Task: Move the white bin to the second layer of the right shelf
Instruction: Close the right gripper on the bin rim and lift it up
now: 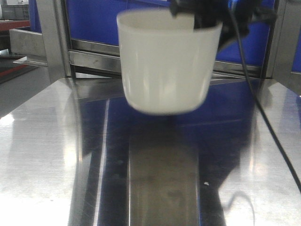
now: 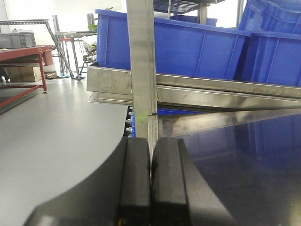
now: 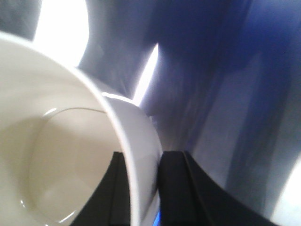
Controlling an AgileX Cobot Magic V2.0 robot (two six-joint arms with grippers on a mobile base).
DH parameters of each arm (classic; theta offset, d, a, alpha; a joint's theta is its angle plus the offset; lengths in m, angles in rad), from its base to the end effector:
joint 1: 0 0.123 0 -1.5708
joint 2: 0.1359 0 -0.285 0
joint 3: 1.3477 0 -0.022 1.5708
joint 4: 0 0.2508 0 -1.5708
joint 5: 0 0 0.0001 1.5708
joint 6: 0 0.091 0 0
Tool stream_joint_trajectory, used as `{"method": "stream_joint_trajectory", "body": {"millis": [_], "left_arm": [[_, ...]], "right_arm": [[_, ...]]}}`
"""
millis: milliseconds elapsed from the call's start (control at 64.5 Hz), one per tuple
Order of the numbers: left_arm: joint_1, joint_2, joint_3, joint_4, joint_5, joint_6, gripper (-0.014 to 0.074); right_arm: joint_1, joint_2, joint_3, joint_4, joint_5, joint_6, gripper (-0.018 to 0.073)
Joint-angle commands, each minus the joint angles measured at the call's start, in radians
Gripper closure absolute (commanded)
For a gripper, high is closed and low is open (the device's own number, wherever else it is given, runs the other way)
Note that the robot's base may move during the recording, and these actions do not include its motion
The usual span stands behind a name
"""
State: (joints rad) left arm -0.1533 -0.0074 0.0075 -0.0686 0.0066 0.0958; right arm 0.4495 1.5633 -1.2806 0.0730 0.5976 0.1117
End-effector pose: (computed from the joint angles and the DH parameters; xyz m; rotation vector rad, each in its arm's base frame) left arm 0.0553 -0.0086 0.2105 0.1348 1.4850 -0.1022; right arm 0.3141 0.1557 0.3137 -0.3503 2.3636 0.3466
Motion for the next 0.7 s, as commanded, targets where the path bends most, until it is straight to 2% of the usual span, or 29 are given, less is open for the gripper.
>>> {"method": "stream_joint_trajectory", "body": {"millis": [0,155,294,527,682], "left_arm": [[0.0,-0.013,0.033,-0.005,-0.087,-0.007,0.0512],[0.0,-0.013,0.033,-0.005,-0.087,-0.007,0.0512],[0.0,-0.013,0.033,-0.005,-0.087,-0.007,0.0512],[0.0,-0.013,0.033,-0.005,-0.087,-0.007,0.0512],[0.0,-0.013,0.033,-0.005,-0.087,-0.007,0.0512]], "right_arm": [[-0.001,-0.118,-0.053,-0.025,-0.107,-0.004,0.0503],[-0.008,-0.254,-0.039,-0.09,-0.122,-0.004,0.0503],[-0.05,-0.364,0.019,-0.12,-0.123,-0.004,0.0503],[-0.153,-0.566,0.243,-0.12,-0.209,-0.004,0.0503],[-0.194,-0.704,0.418,-0.12,-0.291,-0.004,0.0503]]}}
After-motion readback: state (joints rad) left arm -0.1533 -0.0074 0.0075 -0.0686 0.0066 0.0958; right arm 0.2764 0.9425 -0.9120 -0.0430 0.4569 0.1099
